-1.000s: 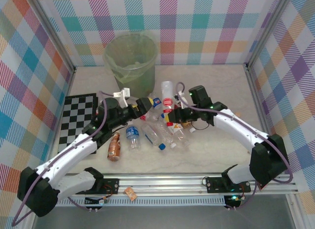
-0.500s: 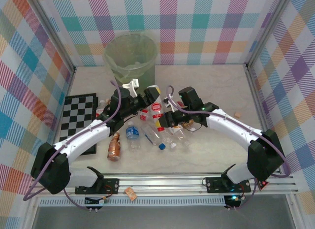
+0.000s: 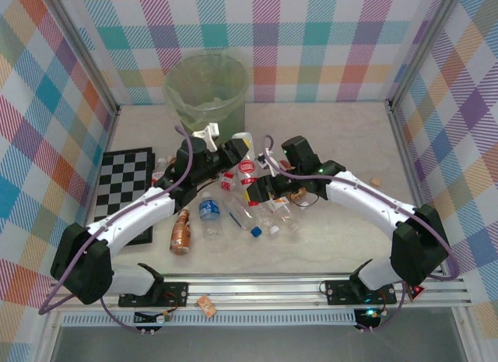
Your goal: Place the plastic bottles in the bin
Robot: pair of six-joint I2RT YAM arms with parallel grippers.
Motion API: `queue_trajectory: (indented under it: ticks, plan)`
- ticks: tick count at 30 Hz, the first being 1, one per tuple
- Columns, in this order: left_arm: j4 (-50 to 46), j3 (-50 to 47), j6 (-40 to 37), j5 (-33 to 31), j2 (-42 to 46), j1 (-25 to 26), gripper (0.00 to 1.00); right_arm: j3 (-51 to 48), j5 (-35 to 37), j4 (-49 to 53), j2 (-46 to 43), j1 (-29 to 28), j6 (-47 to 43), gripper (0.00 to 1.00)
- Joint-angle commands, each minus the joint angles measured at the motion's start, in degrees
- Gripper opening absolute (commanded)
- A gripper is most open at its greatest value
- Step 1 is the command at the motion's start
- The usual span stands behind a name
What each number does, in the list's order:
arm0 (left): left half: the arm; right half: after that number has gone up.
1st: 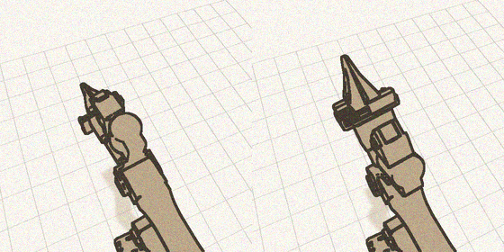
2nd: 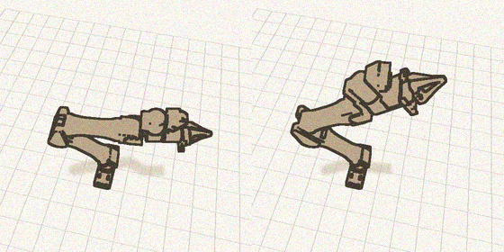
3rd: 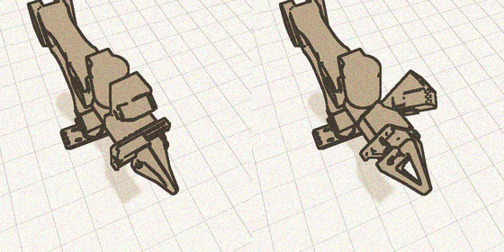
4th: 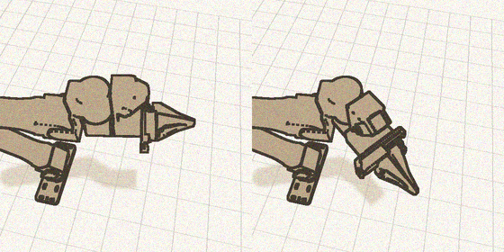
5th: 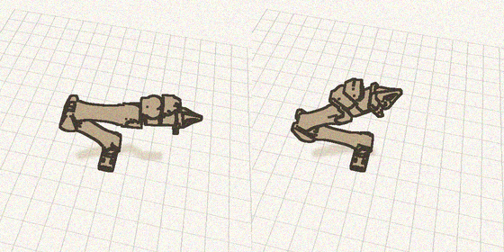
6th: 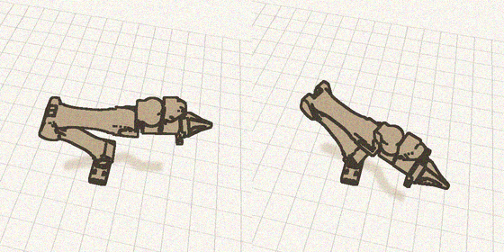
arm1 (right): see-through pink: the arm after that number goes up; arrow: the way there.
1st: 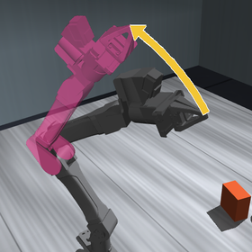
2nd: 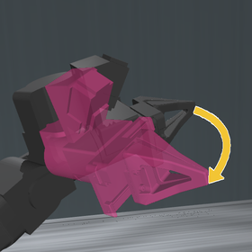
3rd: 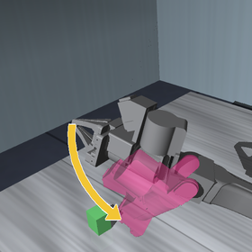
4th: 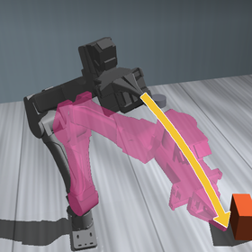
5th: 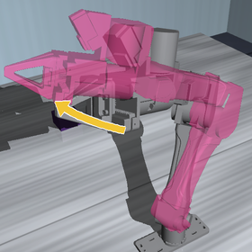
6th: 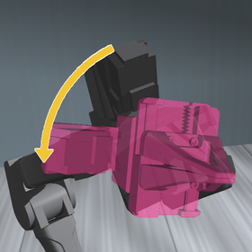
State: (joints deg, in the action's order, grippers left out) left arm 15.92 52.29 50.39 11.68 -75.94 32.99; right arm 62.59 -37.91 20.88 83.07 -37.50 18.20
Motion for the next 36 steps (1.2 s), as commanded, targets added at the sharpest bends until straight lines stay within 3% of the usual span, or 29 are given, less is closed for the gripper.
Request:
queue_trajectory:
  ticks: [1,6,13,20,27,36]
  plan:
    - [-2.82,3.60,-3.78,-0.77,0.87,0.31,0.44,2.30,3.89,4.93,-3.57,1.24,-3.50,0.71]
    - [-10.47,9.14,-9.53,-1.38,1.30,0.15,0.44,1.66,8.31,9.67,-10.46,6.93,-3.46,0.82]
    - [-17.34,20.40,-16.28,-0.96,0.43,-4.30,0.46,-3.34,15.00,13.34,-18.38,15.24,-0.40,0.84]
    - [-17.26,34.23,-21.21,-6.43,-4.48,-11.08,0.45,-8.12,17.26,13.82,-19.72,15.41,-1.22,0.84]
    - [-15.95,49.35,-23.05,-4.39,-16.03,-17.62,0.43,-8.01,16.23,14.22,-18.83,15.43,-0.54,0.84]
    - [-15.44,65.15,-24.92,-6.64,-31.04,-23.72,0.41,-8.72,16.04,16.11,-22.13,15.44,-1.58,0.84]
